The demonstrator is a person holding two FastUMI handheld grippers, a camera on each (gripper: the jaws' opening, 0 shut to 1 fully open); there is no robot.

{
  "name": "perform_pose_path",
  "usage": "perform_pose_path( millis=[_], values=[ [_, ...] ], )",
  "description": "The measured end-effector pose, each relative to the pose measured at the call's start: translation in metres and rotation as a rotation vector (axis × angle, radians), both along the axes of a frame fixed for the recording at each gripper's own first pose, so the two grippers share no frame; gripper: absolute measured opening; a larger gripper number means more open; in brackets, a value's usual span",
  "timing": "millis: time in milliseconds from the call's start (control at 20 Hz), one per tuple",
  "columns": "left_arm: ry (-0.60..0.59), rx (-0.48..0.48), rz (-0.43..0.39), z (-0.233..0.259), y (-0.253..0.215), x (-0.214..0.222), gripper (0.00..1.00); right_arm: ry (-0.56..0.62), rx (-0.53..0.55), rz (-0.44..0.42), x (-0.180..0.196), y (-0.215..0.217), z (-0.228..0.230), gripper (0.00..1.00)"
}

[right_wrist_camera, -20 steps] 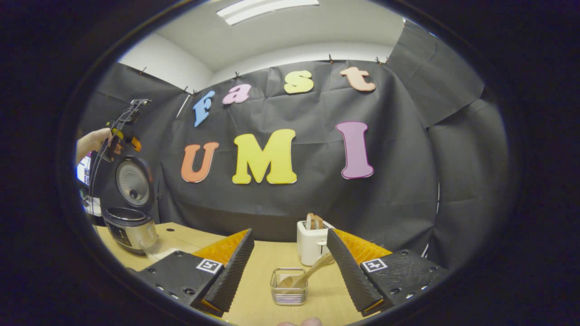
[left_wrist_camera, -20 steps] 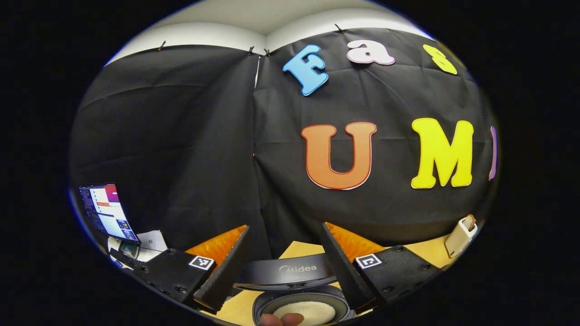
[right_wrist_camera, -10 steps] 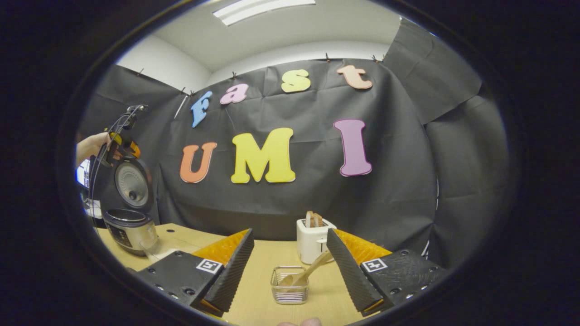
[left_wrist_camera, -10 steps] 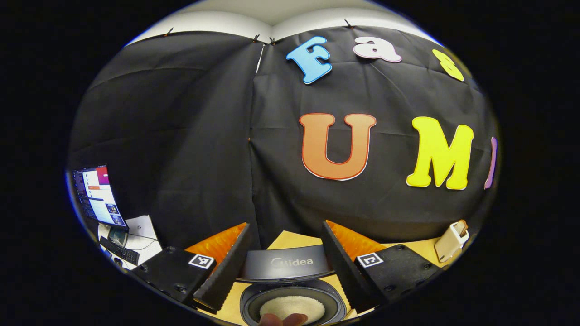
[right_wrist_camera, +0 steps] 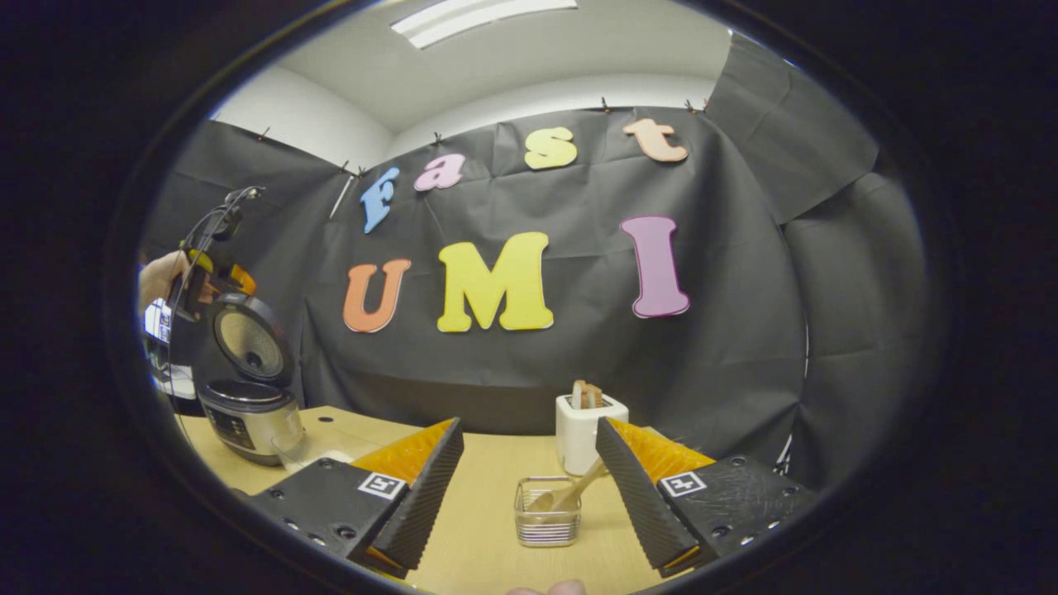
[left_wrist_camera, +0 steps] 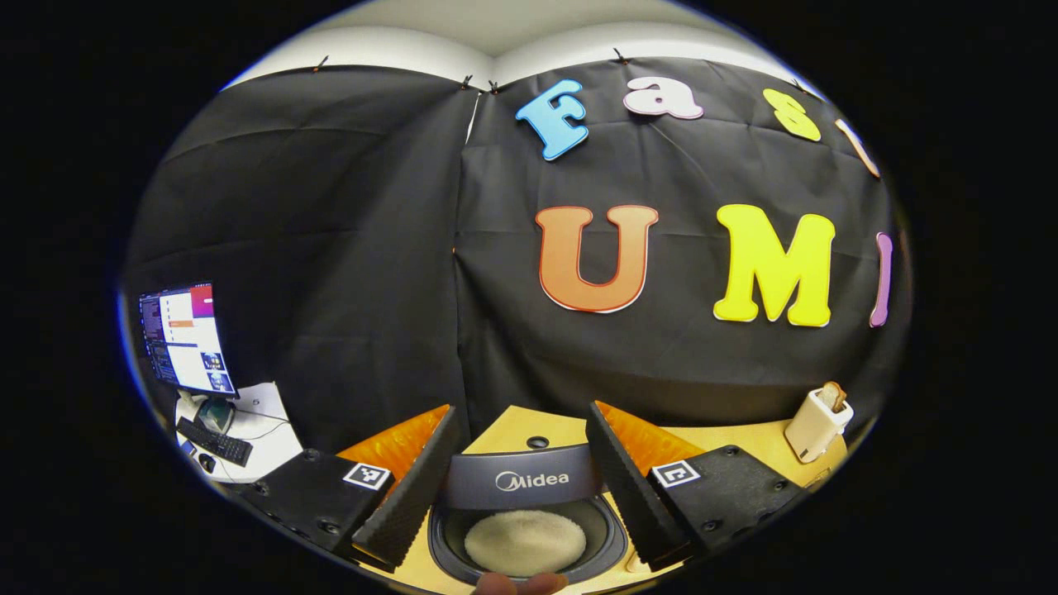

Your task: Close the left gripper, press the button to open the rice cooker; take a wooden spoon from the chopstick holder with the right hand, scoop a spoonful of rice and pour it into the rice cooker, then put the wooden spoon back into the chopstick holder.

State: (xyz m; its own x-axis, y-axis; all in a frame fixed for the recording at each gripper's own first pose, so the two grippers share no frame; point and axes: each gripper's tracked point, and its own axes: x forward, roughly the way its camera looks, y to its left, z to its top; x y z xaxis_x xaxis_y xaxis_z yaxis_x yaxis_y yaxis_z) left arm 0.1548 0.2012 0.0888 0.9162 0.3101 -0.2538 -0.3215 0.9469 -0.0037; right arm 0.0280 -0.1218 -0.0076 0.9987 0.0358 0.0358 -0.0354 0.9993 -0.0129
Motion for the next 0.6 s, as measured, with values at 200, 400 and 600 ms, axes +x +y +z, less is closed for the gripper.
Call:
perform_pose_path(
  millis=[200, 400, 600],
  values=[
    [-0.029, -0.012, -0.016, -0.030, -0.020, -0.033, 0.98, 0.001, -0.005, 0.020, -0.002, 0.009, -0.003, 0.95],
    [-0.053, 0.031, -0.018, -0.059, -0.031, -0.056, 0.99, 0.019, -0.023, 0.036, 0.001, 0.019, -0.012, 0.95],
    [-0.062, 0.077, -0.012, -0.084, -0.038, -0.070, 0.98, 0.029, -0.024, 0.046, 0.000, 0.028, -0.017, 0.95]
  ],
)
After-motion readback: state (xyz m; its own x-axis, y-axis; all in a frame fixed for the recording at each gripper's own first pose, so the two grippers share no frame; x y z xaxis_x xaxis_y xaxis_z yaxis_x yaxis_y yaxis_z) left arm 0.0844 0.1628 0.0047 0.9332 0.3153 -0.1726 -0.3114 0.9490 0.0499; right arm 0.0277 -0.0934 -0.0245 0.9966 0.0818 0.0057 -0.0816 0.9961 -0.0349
